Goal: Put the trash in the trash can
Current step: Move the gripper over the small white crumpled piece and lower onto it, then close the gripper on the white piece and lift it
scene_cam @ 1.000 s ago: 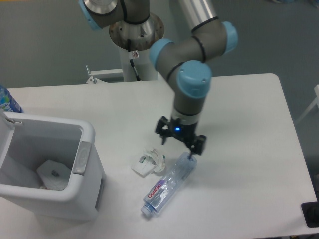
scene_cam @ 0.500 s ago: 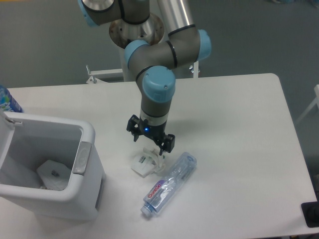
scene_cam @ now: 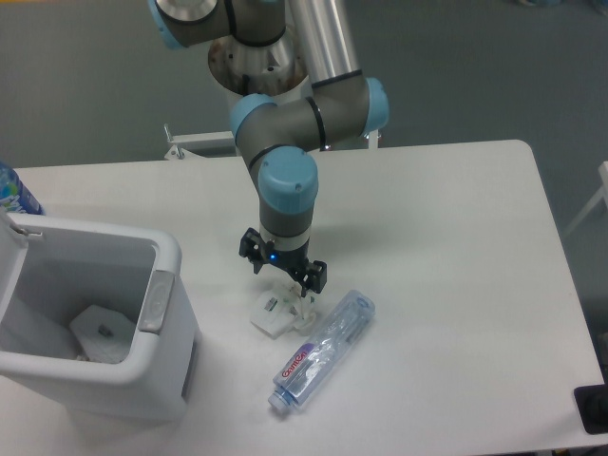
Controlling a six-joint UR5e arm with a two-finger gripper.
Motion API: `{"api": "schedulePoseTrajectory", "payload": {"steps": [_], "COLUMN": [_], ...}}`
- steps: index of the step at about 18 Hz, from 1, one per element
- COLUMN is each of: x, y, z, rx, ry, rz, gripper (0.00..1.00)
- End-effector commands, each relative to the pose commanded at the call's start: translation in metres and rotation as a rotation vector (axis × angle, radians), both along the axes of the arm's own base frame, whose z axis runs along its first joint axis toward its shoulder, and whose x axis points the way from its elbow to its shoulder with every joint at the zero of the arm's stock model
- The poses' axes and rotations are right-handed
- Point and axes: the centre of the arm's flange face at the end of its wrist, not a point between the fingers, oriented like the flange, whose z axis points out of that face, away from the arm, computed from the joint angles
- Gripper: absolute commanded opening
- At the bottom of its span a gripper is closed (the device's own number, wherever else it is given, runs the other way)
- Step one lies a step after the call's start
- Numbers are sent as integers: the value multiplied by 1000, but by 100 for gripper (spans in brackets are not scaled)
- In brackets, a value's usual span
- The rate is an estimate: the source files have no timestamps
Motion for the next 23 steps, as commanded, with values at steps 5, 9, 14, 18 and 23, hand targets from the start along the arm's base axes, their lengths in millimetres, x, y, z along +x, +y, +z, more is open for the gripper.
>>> {"api": "schedulePoseTrajectory", "payload": {"steps": [5,9,14,18,23], "x": [1,-2,-2,-1,-14], "y": [5,8,9,9,1], "z": [-2,2,7,18,53], "rx": [0,8,18,36,128], "ry": [-1,4,7,15,-9], "rz": [24,81,79,74,111], "gripper": [56,14,5,5,5]}}
